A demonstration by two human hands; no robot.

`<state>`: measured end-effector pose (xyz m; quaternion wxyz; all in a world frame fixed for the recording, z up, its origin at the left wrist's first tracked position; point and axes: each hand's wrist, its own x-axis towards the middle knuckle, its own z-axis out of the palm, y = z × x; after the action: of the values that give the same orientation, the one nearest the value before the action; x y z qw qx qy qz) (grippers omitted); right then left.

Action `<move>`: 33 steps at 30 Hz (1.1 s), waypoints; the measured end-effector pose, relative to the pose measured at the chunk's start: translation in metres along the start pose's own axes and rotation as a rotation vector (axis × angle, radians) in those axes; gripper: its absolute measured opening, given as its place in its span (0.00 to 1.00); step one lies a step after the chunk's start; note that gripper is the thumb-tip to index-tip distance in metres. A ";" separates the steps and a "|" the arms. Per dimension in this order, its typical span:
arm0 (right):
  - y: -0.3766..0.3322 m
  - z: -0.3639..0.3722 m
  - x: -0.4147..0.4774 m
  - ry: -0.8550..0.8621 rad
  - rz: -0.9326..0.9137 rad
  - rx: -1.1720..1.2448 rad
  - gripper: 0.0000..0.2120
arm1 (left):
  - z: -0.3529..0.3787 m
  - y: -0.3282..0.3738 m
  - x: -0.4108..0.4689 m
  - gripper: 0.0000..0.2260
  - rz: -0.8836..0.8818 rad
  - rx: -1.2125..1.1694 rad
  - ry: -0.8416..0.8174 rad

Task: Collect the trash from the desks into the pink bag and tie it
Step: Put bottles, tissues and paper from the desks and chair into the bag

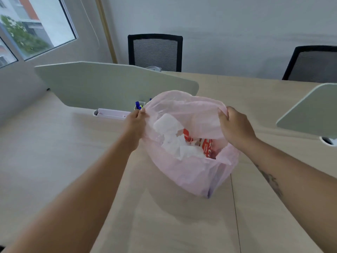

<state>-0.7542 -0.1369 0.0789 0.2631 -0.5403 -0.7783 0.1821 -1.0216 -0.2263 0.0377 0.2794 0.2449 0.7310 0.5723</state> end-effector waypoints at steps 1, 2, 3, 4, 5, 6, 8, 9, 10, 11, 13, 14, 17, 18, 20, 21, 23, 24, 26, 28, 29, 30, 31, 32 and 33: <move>-0.003 -0.009 0.003 0.056 -0.008 0.013 0.15 | -0.003 0.015 -0.003 0.16 0.018 -0.008 0.030; -0.006 -0.017 0.006 0.126 -0.015 0.034 0.14 | -0.006 0.030 -0.008 0.16 0.048 -0.020 0.063; -0.008 -0.023 0.008 0.193 -0.020 0.060 0.13 | -0.010 0.042 -0.014 0.16 0.085 -0.025 0.086; -0.010 -0.028 0.009 0.235 -0.023 0.081 0.12 | -0.012 0.052 -0.022 0.16 0.125 -0.012 0.093; -0.010 -0.031 0.008 0.234 -0.024 0.086 0.11 | -0.014 0.058 -0.031 0.16 0.161 0.031 0.087; -0.009 -0.032 0.006 0.187 -0.032 0.072 0.12 | -0.015 0.061 -0.040 0.15 0.191 0.095 0.078; -0.005 -0.031 0.000 0.035 -0.094 0.012 0.13 | -0.020 0.061 -0.056 0.14 0.220 0.212 0.125; -0.004 -0.031 -0.004 -0.005 -0.141 0.005 0.13 | -0.024 0.061 -0.063 0.14 0.221 0.245 0.187; -0.003 -0.031 -0.007 0.001 -0.188 0.022 0.11 | -0.029 0.062 -0.070 0.14 0.222 0.264 0.250; -0.004 -0.032 -0.008 0.035 -0.225 0.056 0.10 | -0.033 0.062 -0.076 0.14 0.222 0.284 0.297; -0.006 -0.035 -0.013 0.066 -0.261 0.122 0.08 | -0.038 0.060 -0.091 0.14 0.229 0.351 0.336; -0.007 -0.035 -0.016 0.039 -0.275 0.131 0.08 | -0.038 0.058 -0.101 0.14 0.237 0.382 0.345; 0.000 -0.028 -0.027 -0.102 -0.342 0.121 0.12 | -0.035 0.048 -0.129 0.14 0.230 0.399 0.387; 0.003 -0.024 -0.032 -0.138 -0.359 0.134 0.13 | -0.035 0.044 -0.139 0.14 0.217 0.391 0.402; 0.007 -0.017 -0.042 -0.195 -0.389 0.168 0.13 | -0.038 0.036 -0.157 0.14 0.193 0.388 0.439; 0.008 -0.013 -0.047 -0.214 -0.404 0.183 0.13 | -0.040 0.032 -0.166 0.14 0.186 0.398 0.466; 0.006 -0.006 -0.057 -0.231 -0.427 0.212 0.13 | -0.050 0.028 -0.182 0.14 0.185 0.425 0.530; 0.003 -0.002 -0.060 -0.237 -0.428 0.230 0.12 | -0.056 0.026 -0.189 0.14 0.183 0.437 0.558; -0.004 0.005 -0.067 -0.266 -0.408 0.300 0.09 | -0.072 0.022 -0.202 0.14 0.176 0.454 0.605; -0.015 0.013 -0.075 -0.305 -0.387 0.384 0.07 | -0.087 0.016 -0.213 0.14 0.153 0.441 0.651; -0.021 0.016 -0.079 -0.323 -0.390 0.412 0.07 | -0.094 0.013 -0.219 0.14 0.136 0.419 0.661; -0.026 0.018 -0.085 -0.337 -0.400 0.432 0.08 | -0.100 0.009 -0.224 0.14 0.117 0.393 0.656; -0.031 0.021 -0.091 -0.344 -0.409 0.452 0.09 | -0.105 0.005 -0.229 0.14 0.099 0.369 0.640; -0.035 0.023 -0.098 -0.349 -0.408 0.480 0.10 | -0.109 0.001 -0.235 0.13 0.084 0.355 0.617; -0.037 0.026 -0.106 -0.356 -0.398 0.514 0.11 | -0.113 -0.002 -0.241 0.13 0.072 0.344 0.591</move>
<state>-0.7684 -0.2488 0.0567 0.2809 -0.2544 -0.8305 0.4082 -0.9253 -0.4688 0.0879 -0.0101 0.1379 0.8572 0.4962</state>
